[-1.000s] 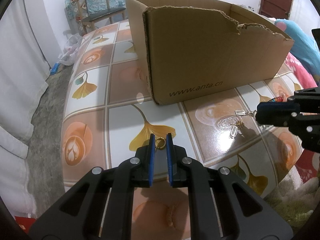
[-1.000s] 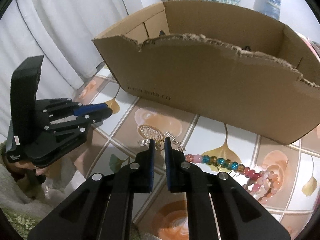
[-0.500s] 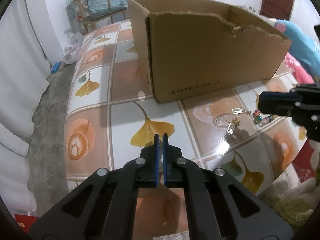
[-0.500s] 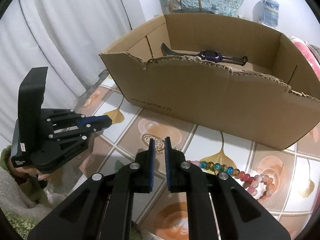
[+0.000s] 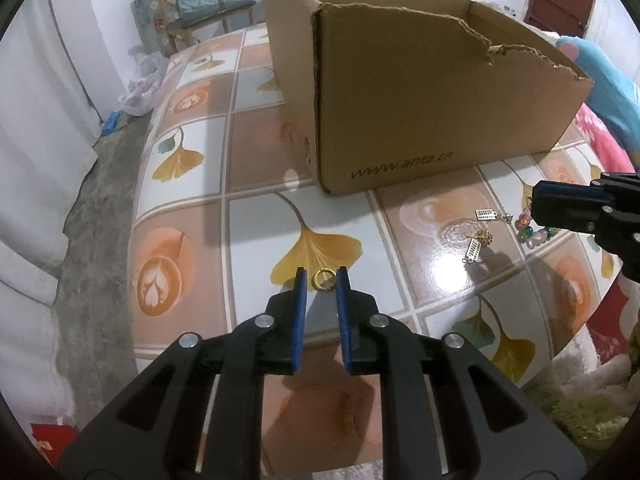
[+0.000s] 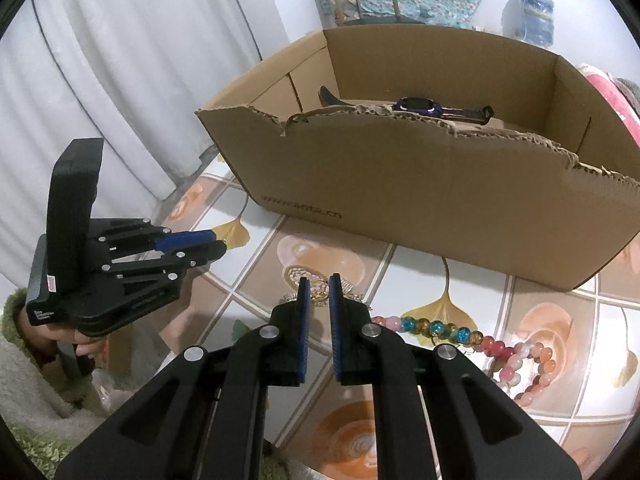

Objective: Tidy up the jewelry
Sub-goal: 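Lift the gold ring with the left tool while the right tool lifts a small gold ring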

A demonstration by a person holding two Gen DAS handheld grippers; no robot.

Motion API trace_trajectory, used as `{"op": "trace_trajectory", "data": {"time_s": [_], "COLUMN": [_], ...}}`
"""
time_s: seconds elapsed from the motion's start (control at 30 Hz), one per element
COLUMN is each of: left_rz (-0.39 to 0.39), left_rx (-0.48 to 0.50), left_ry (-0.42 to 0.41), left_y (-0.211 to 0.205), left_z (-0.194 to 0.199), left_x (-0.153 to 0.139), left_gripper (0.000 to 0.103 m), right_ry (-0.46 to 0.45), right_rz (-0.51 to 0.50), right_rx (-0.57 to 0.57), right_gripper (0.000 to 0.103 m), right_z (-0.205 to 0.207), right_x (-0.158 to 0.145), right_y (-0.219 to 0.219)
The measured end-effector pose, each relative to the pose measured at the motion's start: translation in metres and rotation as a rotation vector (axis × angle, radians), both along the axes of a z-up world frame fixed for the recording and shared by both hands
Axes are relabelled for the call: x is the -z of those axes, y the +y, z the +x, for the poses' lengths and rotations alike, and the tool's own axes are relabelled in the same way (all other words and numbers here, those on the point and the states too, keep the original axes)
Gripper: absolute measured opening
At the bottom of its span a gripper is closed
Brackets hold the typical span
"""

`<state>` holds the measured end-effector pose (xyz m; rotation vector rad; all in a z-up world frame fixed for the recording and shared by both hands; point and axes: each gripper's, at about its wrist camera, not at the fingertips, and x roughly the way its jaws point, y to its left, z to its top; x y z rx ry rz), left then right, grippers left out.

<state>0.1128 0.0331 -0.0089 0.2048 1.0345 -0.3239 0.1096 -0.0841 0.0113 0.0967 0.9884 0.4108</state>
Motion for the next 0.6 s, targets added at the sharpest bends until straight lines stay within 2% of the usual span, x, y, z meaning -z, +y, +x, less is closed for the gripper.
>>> {"op": "trace_trajectory", "data": {"time_s": [0.4, 0.53, 0.6], "left_rz": [-0.028, -0.005, -0.007], "left_rx": [0.0, 0.013, 0.007], "left_ry": [0.025, 0.014, 0.008], "left_y": [0.001, -0.003, -0.002], "left_z": [0.004, 0.005, 0.004], "left_x": [0.001, 0.003, 0.002], "left_gripper": [0.014, 0.013, 0.01], "right_ry": [-0.015, -0.024, -0.031], "right_rz": [0.016, 0.02, 0.022], "right_rx": [0.014, 0.021, 0.023], "right_gripper": [0.01, 0.01, 0.01], "right_z": [-0.002, -0.004, -0.006], "right_x": [-0.004, -0.008, -0.009], "right_y": [-0.003, -0.004, -0.004]}}
